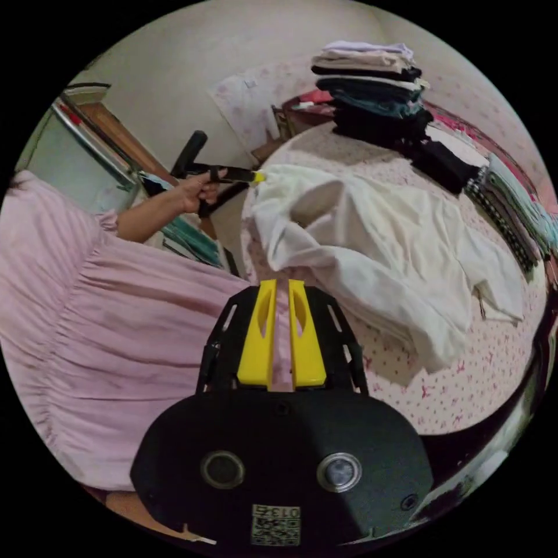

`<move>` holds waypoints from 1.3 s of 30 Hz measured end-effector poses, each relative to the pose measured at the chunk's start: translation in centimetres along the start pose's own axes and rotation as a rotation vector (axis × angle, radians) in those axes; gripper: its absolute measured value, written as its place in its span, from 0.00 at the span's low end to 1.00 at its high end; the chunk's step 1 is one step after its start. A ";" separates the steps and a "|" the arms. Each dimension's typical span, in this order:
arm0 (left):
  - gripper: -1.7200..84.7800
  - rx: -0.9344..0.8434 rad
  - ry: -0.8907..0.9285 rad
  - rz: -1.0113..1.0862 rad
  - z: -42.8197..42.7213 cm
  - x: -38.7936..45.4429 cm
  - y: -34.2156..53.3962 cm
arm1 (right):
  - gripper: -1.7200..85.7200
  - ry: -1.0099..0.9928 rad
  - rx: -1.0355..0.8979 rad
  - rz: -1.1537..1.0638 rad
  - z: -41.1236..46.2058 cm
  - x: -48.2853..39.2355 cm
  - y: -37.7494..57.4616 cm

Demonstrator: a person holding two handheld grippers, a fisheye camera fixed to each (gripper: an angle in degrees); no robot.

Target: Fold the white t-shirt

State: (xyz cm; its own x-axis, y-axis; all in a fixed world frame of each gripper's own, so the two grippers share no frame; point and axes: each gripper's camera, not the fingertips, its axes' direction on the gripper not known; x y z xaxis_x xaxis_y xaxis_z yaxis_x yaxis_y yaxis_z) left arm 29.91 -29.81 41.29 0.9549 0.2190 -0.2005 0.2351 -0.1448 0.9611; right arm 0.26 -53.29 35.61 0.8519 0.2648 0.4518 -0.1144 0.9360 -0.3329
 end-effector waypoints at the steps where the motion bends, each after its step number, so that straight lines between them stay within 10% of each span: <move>1: 0.04 0.011 -0.005 -0.010 -0.1 -0.1 0.4 | 0.10 0.038 0.016 0.060 -0.6 1.1 0.9; 10: 0.15 0.045 0.005 -0.170 0.2 -1.2 2.8 | 0.17 0.060 0.169 0.606 -2.7 13.8 10.2; 17: 0.06 -0.154 0.064 -0.082 5.3 1.4 -0.1 | 0.07 0.032 0.073 0.587 2.2 15.4 9.0; 33: 0.05 0.691 0.395 0.640 -16.9 20.2 -8.1 | 0.05 0.330 1.009 0.126 -33.8 6.6 11.4; 39: 0.06 0.173 0.353 0.323 -6.4 13.2 -5.3 | 0.05 0.207 0.578 0.387 -23.4 10.2 16.2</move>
State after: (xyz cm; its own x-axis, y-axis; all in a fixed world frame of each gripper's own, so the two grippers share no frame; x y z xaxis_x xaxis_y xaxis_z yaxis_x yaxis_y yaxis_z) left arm 40.10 -20.00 34.71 0.8710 0.4457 0.2066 -0.0067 -0.4098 0.9122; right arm 19.04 -40.87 15.45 0.7683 0.6063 0.2052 -0.6305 0.7721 0.0792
